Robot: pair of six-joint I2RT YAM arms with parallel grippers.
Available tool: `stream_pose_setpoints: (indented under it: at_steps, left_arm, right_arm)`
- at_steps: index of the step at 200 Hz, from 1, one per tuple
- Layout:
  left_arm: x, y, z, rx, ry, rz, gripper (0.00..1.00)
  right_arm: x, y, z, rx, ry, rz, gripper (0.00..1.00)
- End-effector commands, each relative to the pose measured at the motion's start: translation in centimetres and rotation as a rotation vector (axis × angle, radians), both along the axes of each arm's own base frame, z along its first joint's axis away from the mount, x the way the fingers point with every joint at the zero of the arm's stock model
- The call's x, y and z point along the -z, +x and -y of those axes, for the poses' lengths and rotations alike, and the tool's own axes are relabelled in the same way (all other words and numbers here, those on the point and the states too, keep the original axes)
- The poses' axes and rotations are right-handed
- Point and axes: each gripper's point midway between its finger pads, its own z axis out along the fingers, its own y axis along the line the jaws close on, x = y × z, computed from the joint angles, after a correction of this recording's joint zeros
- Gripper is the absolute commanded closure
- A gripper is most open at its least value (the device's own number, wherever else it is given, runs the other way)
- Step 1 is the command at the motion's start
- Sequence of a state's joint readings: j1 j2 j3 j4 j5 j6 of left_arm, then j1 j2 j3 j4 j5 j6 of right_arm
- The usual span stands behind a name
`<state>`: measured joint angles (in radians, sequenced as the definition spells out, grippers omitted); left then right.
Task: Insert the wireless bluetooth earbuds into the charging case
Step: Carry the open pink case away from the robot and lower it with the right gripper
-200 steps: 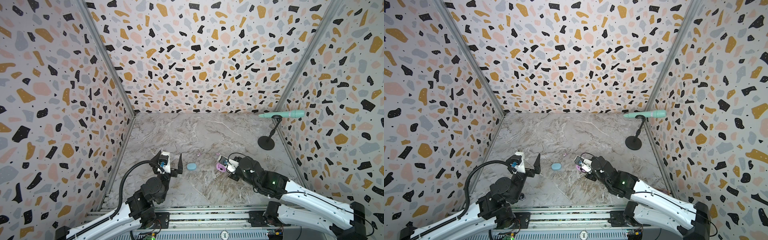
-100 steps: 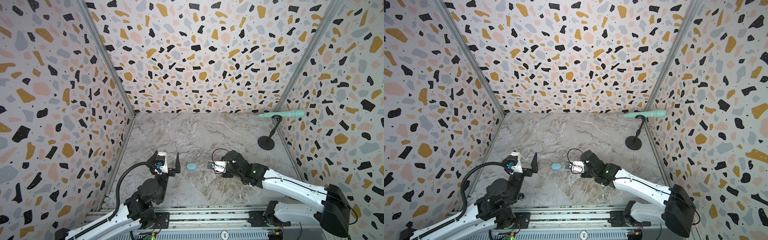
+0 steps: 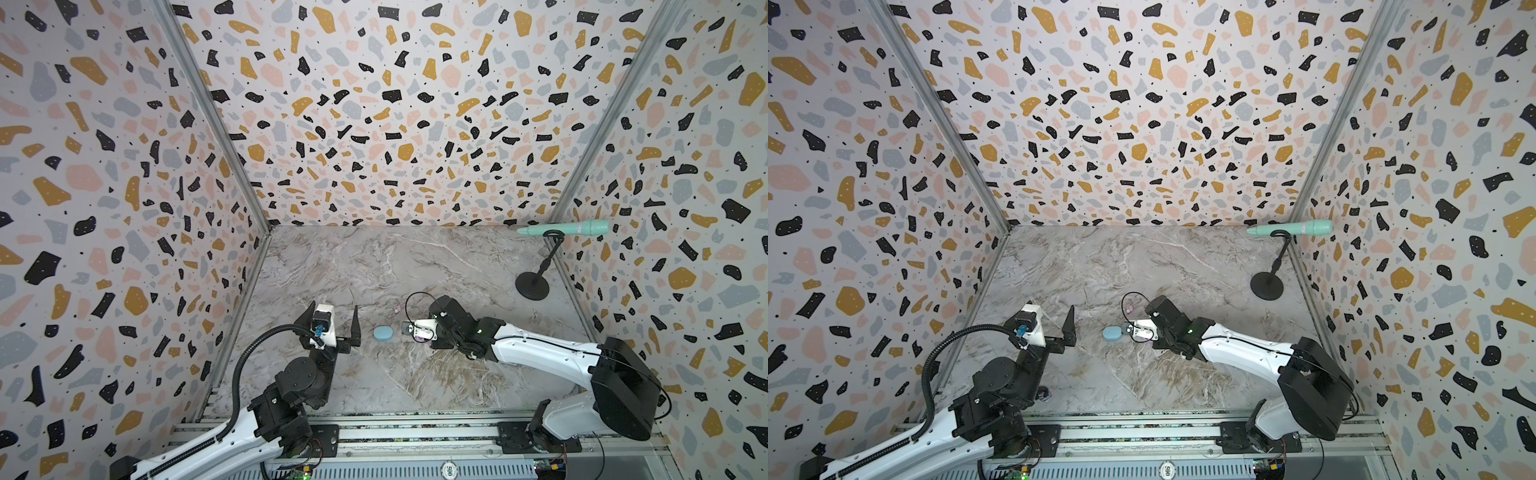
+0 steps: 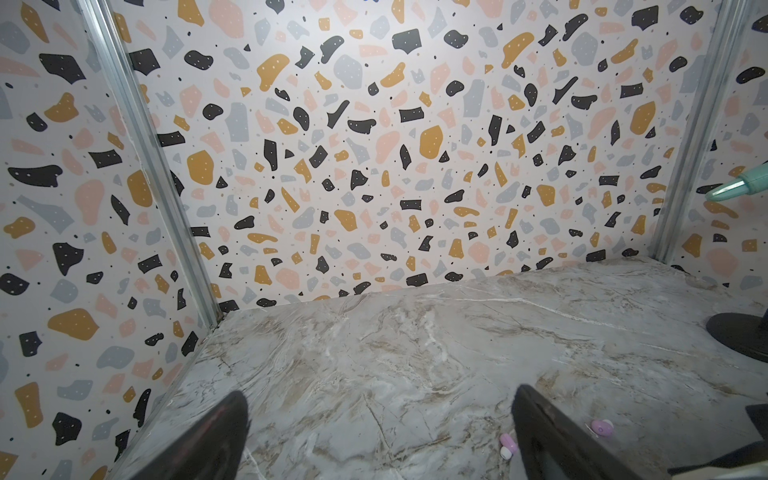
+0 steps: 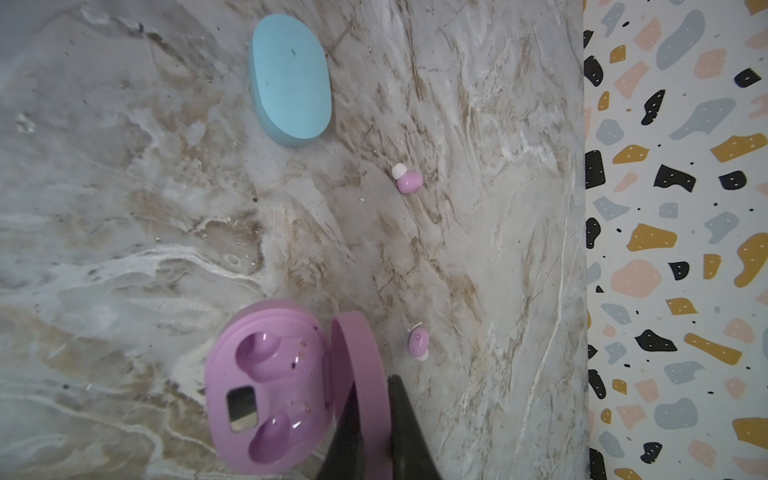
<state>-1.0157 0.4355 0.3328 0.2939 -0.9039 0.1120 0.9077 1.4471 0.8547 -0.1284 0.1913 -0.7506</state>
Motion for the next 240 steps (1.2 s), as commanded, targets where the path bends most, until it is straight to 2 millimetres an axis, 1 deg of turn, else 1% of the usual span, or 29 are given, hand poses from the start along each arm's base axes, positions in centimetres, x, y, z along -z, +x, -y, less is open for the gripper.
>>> stream_pose_setpoints:
  at_steps: [1,17,35,83,106,145,208,240]
  left_arm:
    - [-0.5,-0.1,-0.5,-0.015,-0.036,0.026,0.0]
    - [-0.5,-0.1,-0.4,-0.011,-0.034,0.026,0.0]
    - [-0.4,0.0,-0.2,-0.005,-0.029,0.023,0.0]
    - [-0.3,0.0,-0.3,-0.009,-0.026,0.024,0.0]
    - [-0.3,0.0,-0.2,-0.008,-0.022,0.021,0.0]
    - [-0.3,0.0,-0.3,-0.008,-0.02,0.023,0.0]
    - [-0.2,0.0,-0.2,-0.008,-0.014,0.021,0.0]
    - [-0.2,0.0,-0.2,-0.009,-0.016,0.021,0.0]
  right_arm:
    - [-1.4,1.5,-1.0,0.015,0.031,0.051,1.0]
    - [-0.8,1.8,-1.2,0.014,0.019,0.04,1.0]
    - [-0.6,2.6,-1.3,0.034,0.026,0.04,1.0]
    - [0.4,3.5,-1.9,0.044,0.023,0.016,1.0]
    - [0.8,3.6,-2.3,0.031,0.024,-0.005,1.0]
    - [1.6,3.9,-2.2,0.031,0.016,-0.024,1.0]
    - [2.1,4.6,-2.7,0.035,-0.001,-0.032,1.0]
    - [2.6,4.6,-2.8,0.03,-0.012,-0.045,1.0]
